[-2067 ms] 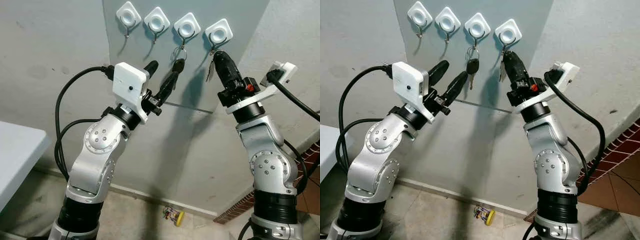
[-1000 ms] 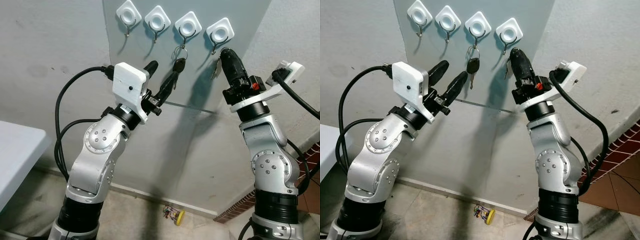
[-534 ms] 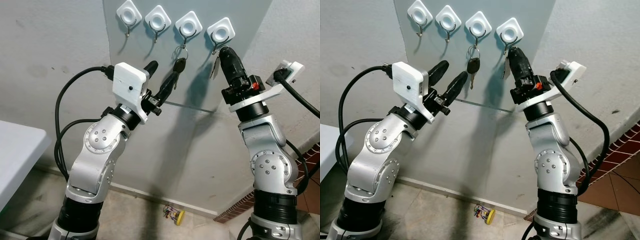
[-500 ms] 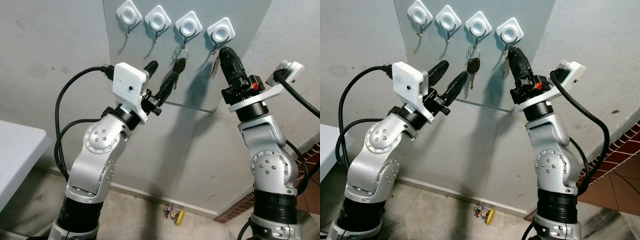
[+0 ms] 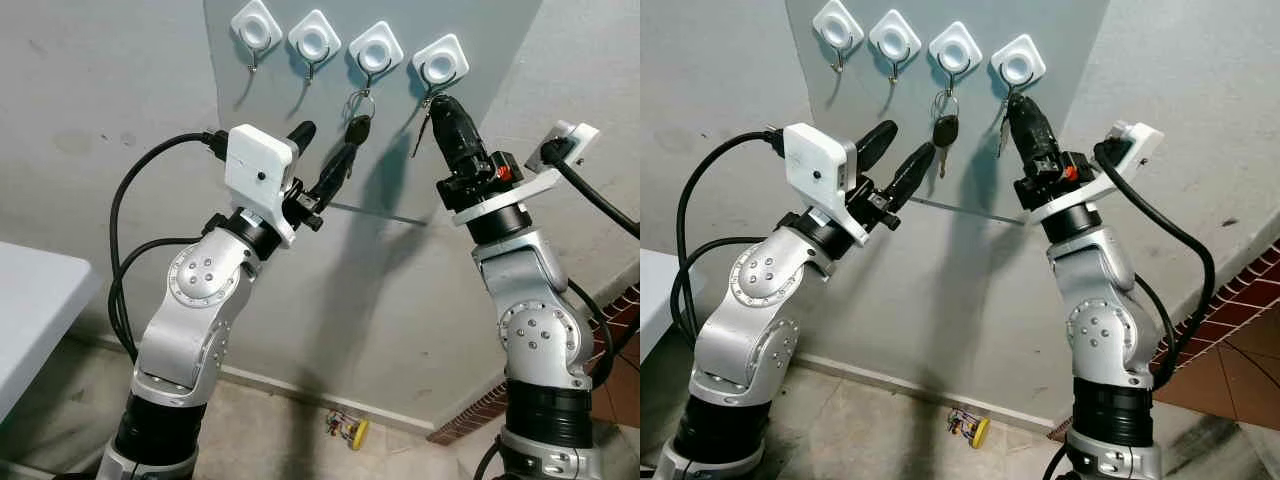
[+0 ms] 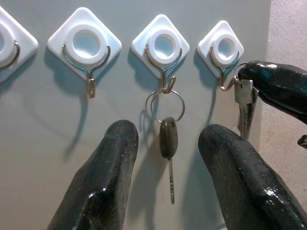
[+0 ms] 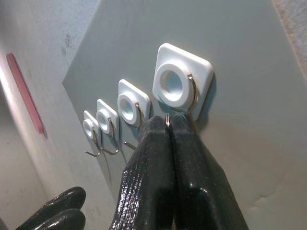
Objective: Hang keys on a hook
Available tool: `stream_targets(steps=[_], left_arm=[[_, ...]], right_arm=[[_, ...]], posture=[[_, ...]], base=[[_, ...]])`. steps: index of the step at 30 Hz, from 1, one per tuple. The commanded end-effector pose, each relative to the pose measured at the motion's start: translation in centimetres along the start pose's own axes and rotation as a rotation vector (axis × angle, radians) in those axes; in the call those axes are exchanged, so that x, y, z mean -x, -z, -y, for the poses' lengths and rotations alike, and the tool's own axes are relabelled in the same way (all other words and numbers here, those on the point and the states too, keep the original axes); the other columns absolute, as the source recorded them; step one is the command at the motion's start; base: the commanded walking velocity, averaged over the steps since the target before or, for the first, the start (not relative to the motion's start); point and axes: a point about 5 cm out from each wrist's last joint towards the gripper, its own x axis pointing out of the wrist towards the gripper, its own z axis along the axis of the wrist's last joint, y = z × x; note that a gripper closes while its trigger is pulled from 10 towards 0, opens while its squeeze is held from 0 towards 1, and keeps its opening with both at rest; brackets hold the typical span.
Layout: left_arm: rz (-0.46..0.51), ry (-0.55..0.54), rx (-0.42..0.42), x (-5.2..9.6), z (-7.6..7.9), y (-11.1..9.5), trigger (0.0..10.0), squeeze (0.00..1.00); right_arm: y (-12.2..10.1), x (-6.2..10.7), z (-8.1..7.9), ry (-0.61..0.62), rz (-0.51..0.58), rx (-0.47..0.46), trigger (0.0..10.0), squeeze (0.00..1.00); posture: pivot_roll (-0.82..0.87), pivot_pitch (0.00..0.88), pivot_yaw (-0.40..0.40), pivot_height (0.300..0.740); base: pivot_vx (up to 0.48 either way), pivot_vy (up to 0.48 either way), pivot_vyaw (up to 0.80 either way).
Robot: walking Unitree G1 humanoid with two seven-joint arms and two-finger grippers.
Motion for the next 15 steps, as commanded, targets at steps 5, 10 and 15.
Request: stream_targets(steps=[5,10,15], left_arm=[[0.009,0.004,-0.014,0.13,0.06,-0.49,10.0,0.00],[0.009,0.006,-0.012,0.10,0.10,-0.48,10.0,0.00],[0.010,0.006,-0.013,0.07,0.06,-0.53,10.0,0.00]], right_arm=[[-0.50,-0.07,-0.30,-0.010,0.022,0.012,10.0,0.00],[-0.55,-0.09,-0.20,-0.006,0.023,0.003,10.0,0.00],[-0.49,-0.14,0.09,0.020,0.023,-0.029,10.0,0.00]], posture=[[0.06,0.080,-0.063,0.740],[0.06,0.080,-0.063,0.740],[0.06,0.078,-0.063,0.740]], base=[[0.000,0.000,0.00],[0.000,0.000,0.00],[0.000,0.000,0.00]])
